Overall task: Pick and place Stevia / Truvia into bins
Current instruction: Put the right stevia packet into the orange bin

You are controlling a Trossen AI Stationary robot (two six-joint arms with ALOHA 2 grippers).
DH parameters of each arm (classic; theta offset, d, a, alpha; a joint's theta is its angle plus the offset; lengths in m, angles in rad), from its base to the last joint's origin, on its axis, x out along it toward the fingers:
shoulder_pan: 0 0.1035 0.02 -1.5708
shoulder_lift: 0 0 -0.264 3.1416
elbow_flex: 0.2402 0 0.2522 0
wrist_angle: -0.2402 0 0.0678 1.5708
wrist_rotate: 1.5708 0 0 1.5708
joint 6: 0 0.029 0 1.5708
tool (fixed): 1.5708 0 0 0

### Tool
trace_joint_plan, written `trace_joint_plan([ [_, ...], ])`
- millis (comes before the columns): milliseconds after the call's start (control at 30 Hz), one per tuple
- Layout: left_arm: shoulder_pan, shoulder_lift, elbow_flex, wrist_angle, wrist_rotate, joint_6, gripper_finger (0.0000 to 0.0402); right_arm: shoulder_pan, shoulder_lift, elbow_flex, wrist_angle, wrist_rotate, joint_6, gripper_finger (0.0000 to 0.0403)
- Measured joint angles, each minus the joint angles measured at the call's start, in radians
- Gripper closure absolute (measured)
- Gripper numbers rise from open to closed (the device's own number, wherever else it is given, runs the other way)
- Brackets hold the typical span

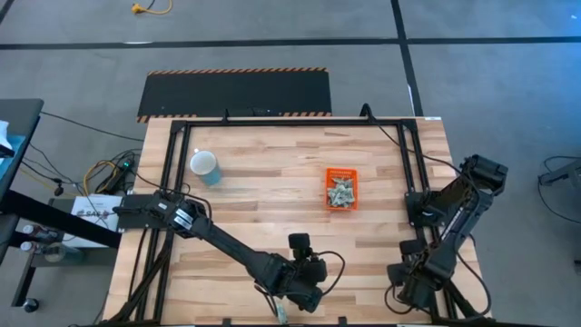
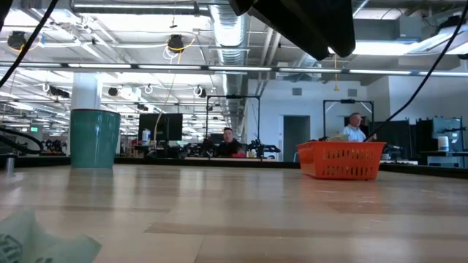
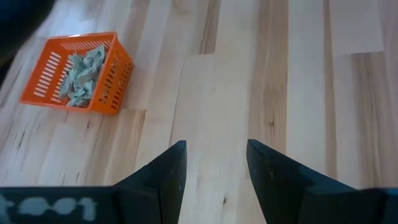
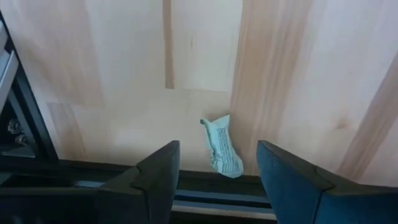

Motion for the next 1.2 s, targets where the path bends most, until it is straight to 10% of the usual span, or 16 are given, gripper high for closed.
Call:
trace_joint_plan([
  [767, 0.002, 0.000, 0.000, 0.008, -0.002, -0.009, 0.0243, 0.032, 0.001, -0.147, 0.180, -0.046, 0.128, 0.0235],
  [1200, 0.002, 0.000, 0.000, 0.008, -0.001, -0.012, 0.0243, 0.032, 0.001, -0.147, 0.179, 0.033, 0.138, 0.0360],
])
